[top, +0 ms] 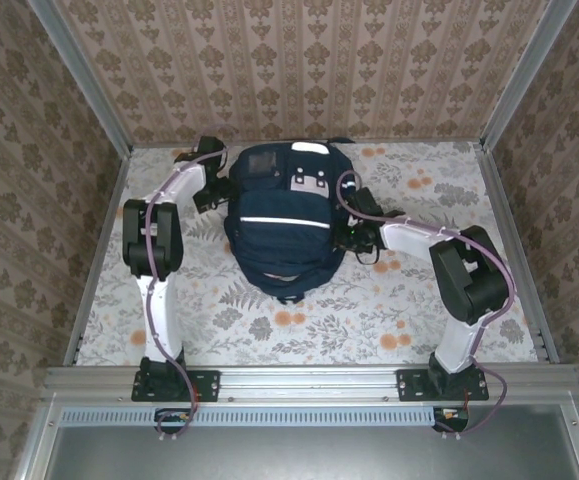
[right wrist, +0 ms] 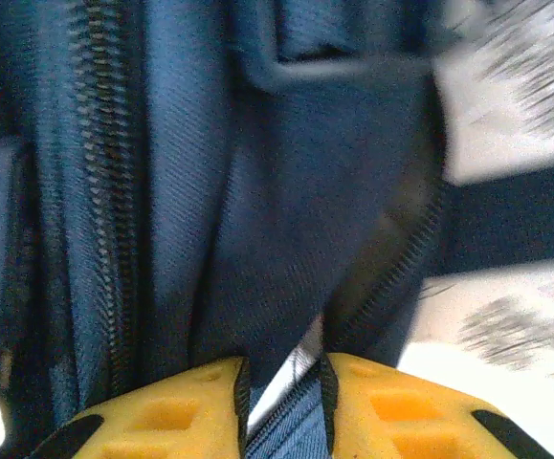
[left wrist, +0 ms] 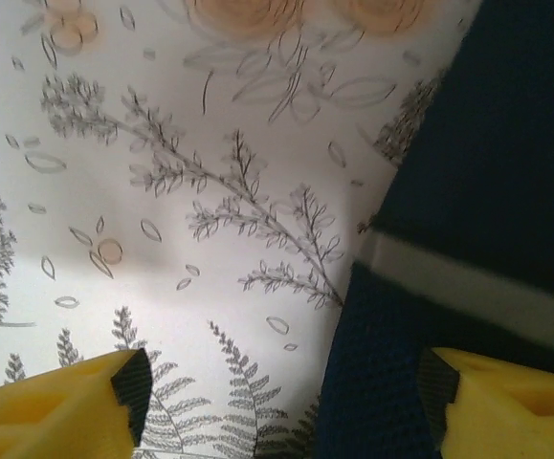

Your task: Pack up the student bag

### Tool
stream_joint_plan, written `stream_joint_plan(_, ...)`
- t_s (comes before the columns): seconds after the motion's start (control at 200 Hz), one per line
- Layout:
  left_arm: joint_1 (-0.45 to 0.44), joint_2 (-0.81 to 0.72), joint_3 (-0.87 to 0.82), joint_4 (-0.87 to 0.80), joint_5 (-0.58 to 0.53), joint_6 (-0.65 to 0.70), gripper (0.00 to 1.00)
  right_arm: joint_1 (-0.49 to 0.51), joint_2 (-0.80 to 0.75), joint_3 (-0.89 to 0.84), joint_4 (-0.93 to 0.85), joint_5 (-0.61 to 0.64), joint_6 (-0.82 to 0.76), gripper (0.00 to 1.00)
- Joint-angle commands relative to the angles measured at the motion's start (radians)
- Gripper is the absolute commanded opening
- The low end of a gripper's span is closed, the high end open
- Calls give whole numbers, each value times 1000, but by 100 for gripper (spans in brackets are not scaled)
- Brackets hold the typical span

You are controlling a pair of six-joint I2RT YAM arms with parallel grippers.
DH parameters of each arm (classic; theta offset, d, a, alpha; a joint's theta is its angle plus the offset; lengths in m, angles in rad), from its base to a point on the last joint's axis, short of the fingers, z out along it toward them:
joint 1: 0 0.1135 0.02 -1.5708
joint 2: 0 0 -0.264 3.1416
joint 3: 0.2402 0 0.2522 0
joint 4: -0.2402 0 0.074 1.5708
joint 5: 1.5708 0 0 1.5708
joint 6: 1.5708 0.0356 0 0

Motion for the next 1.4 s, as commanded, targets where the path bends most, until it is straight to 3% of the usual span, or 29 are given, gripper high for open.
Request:
stream_joint_plan(0.0, -19, -64, -3, -85, 28, 48, 80, 125, -19, -5, 174, -224, -10, 32)
stream_joint_plan(0.125, 33, -258, -170, -27, -73, -15, 81, 129, -85, -45, 254, -286, 13, 41)
stream_joint_plan(0.22, 47, -421, -305, 32, -111, -18, 82, 97, -236, -117, 215, -213, -49, 52)
stream_joint_plan(0.31, 32, -521, -384, 59, -58, -24, 82, 81, -330, -149, 127, -100, -152, 59)
stream_joint_plan(0.42, -14, -605, -462, 70, 43, -7, 82, 74, -331, -151, 40, 87, -247, 58)
stream_joint_plan(0.54, -63, -701, -536, 58, 101, 15, 82, 72, -309, -199, 114, 92, -386, 61)
stream_joint_plan(0.745, -52, -889, -665, 16, 152, 20, 82, 80, -351, -339, 276, 98, -582, 56)
stream_joint_plan(1.0, -29, -1009, -805, 31, 195, 4, 82, 117, -239, -279, 191, 98, -569, 53)
stream_joint_plan(1.255, -25, -985, -848, 81, 275, -14, 82, 126, -103, -182, 159, 151, -480, 55)
stream_joint_plan(1.395, -26, -988, -855, 104, 278, -26, 82, 134, -64, -148, 122, 183, -475, 50)
